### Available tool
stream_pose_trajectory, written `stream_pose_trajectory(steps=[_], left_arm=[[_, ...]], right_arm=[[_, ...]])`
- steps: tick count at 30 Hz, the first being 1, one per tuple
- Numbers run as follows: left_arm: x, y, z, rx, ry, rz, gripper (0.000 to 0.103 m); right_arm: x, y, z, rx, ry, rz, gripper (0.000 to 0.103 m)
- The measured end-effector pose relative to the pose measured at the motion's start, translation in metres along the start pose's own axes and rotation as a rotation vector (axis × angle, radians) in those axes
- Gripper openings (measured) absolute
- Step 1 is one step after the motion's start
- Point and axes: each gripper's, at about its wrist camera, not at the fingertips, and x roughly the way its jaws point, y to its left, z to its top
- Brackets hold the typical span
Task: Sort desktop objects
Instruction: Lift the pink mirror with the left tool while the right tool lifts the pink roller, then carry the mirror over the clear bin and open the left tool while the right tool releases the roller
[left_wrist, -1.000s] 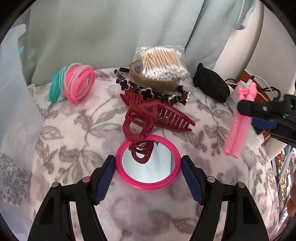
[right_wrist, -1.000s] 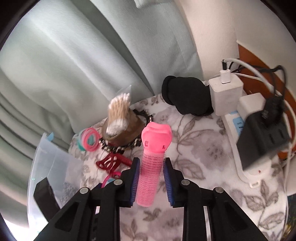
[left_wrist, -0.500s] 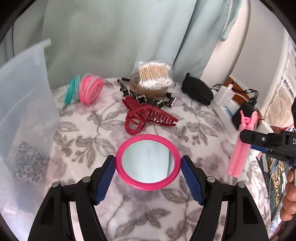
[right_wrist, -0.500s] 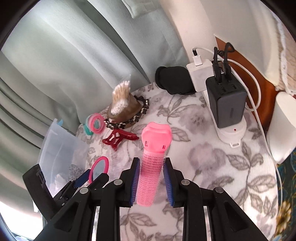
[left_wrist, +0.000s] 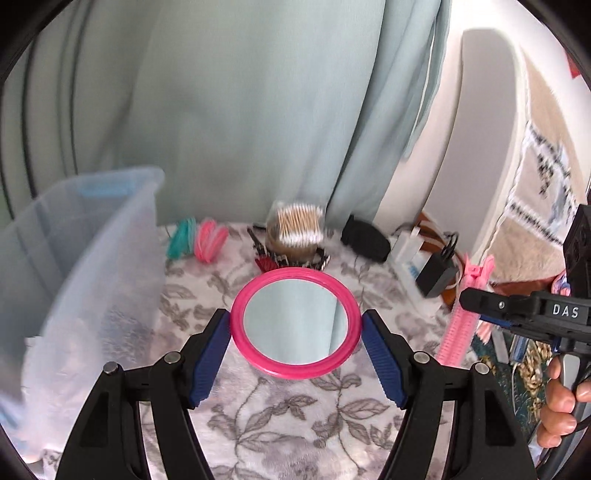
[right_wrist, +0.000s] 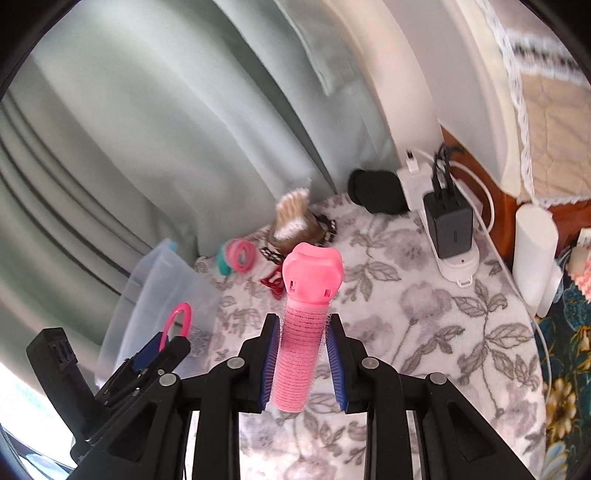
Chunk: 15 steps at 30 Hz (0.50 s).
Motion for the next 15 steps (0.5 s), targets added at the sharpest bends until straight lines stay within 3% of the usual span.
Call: stream_pose_trajectory(steps=[9,15], left_arm=[[-0.067,0.021,0.013,-0.027,-0.156,0.015,0.073],[-0.103,0.06,0.015,-0.093,-0.236,0.081,0.073]], right_arm=[[-0.029,0.056,-0.001,-0.101,-0.072,0.061,0.028],[-0.029,0.106,0.0,-0.186,-0.089,0.136,0.028]])
